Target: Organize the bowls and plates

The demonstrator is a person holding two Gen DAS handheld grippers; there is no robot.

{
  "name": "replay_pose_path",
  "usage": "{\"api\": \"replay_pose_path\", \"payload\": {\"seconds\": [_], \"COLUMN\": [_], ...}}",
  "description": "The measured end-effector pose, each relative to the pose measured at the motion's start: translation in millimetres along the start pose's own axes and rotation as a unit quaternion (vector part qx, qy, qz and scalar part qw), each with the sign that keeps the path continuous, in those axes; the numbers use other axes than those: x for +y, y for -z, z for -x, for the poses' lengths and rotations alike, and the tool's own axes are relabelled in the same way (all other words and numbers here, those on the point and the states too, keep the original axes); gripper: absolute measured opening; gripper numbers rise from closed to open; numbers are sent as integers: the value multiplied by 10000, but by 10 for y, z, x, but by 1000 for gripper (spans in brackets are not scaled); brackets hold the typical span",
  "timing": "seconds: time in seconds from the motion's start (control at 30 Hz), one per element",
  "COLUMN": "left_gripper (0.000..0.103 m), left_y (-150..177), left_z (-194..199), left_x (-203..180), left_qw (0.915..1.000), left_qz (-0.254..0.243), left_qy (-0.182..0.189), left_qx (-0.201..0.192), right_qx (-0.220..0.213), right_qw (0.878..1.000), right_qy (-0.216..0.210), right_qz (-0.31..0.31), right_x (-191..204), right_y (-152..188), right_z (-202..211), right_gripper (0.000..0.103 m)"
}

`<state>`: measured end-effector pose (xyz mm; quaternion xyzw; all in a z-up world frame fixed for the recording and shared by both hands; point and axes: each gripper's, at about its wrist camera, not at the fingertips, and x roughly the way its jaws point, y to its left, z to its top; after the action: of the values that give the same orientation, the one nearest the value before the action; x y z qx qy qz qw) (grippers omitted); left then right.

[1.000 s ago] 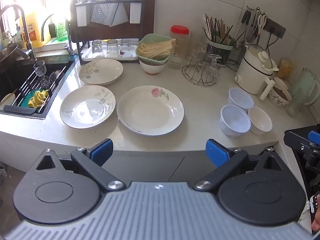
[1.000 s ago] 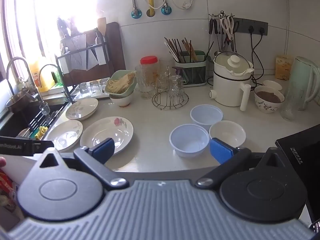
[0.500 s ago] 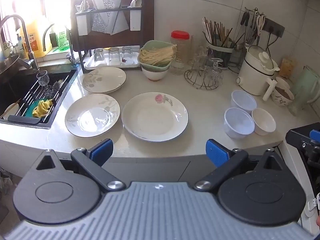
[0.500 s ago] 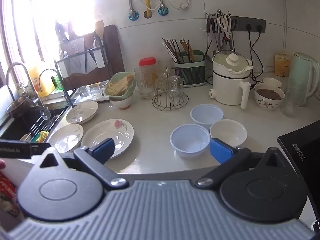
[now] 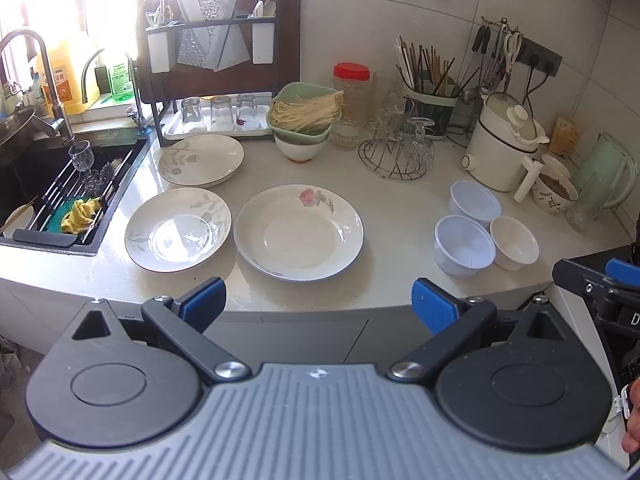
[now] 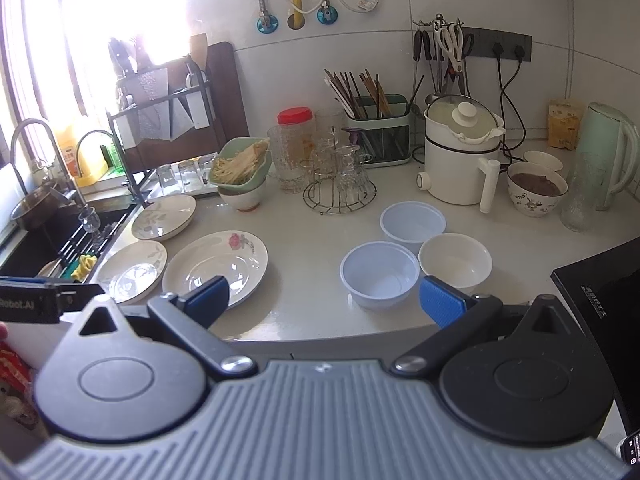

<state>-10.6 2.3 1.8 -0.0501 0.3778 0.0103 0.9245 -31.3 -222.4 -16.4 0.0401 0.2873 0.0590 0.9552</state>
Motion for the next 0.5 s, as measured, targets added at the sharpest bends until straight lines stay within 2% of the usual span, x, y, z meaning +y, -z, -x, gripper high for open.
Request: {"api": "replay_pose_path", "payload": {"seconds": [0.3,0.5], "left_gripper": [101,101], "left_y": [-69,-73], "left_z": [27,17], "left_x": [13,-79], "left_qw": [9997,9998], "left_qz": [193,122], "left_qy": [-117,-49], "left_qx": [62,149], "right_qx": [234,309], "right_qw": [9997,9993], "right_qy": [46,36], "right_qz": [-110,-217], "right_x": [-40,-120], "right_y": [41,71], "right_z": [-1,-70], "right_gripper": [103,103]}}
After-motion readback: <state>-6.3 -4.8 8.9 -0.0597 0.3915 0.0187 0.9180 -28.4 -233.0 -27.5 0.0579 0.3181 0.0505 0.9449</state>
